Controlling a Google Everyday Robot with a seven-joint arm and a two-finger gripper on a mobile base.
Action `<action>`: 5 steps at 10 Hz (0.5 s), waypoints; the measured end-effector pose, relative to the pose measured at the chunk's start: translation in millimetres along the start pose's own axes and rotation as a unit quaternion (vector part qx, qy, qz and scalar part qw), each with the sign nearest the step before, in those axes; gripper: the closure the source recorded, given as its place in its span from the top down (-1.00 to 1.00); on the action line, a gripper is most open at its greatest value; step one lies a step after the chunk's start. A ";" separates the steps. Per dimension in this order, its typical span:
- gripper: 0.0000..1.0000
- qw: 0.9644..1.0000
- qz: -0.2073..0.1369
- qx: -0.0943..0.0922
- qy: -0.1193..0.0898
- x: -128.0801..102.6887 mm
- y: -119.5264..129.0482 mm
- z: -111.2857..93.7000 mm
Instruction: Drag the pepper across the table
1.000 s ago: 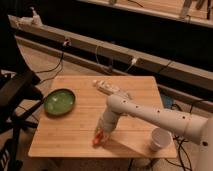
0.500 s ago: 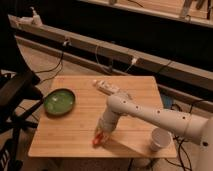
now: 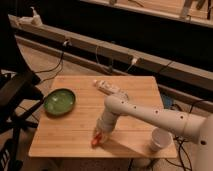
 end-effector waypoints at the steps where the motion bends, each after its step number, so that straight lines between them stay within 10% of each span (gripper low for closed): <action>1: -0.96 1.000 0.007 0.002 0.002 1.6 4.8 -4.3; 5: -1.00 0.999 0.050 0.005 0.013 20.0 39.8 -20.1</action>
